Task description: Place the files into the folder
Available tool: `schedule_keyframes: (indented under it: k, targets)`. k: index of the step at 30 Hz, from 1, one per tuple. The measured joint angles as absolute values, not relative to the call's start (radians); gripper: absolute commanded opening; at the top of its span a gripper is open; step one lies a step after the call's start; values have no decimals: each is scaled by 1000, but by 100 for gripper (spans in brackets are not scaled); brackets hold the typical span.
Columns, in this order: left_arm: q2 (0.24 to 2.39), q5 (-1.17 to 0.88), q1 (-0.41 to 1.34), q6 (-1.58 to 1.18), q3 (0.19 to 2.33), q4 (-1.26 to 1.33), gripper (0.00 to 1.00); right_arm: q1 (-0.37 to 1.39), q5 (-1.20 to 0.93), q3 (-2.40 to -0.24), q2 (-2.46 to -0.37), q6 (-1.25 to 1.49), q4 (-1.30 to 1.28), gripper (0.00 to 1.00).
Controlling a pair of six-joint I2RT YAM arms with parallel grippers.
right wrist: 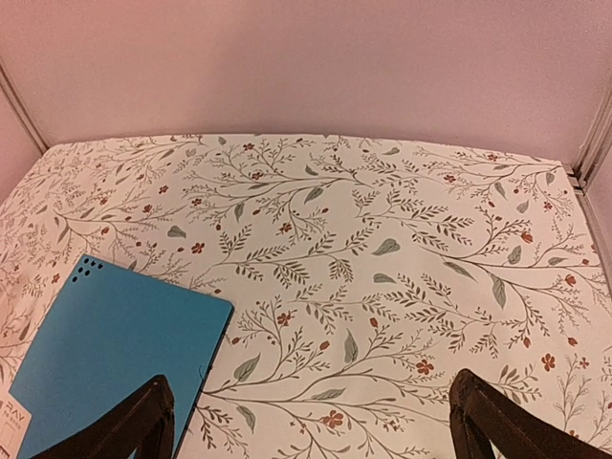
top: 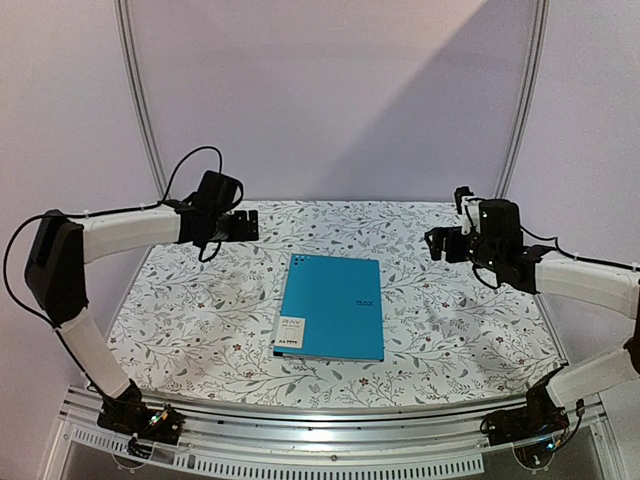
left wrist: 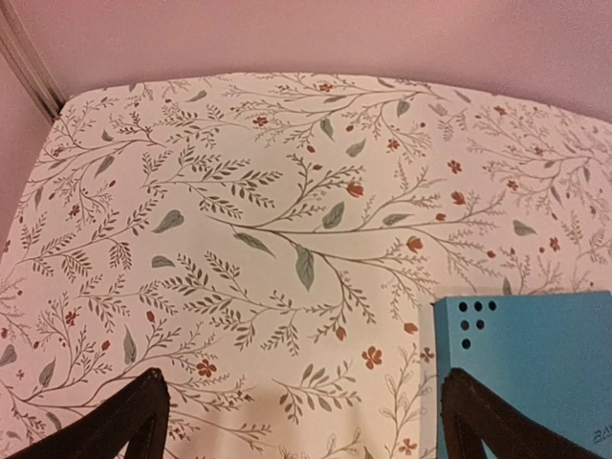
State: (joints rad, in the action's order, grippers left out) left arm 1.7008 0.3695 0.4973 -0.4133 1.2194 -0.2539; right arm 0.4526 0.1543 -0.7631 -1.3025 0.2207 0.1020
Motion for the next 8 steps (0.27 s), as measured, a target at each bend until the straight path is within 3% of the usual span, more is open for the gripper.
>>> schedule_keyframes:
  k: [8]
  targets:
    - [1395, 490, 631, -302, 937, 109, 100, 453, 165, -759, -1303, 256, 157, 99]
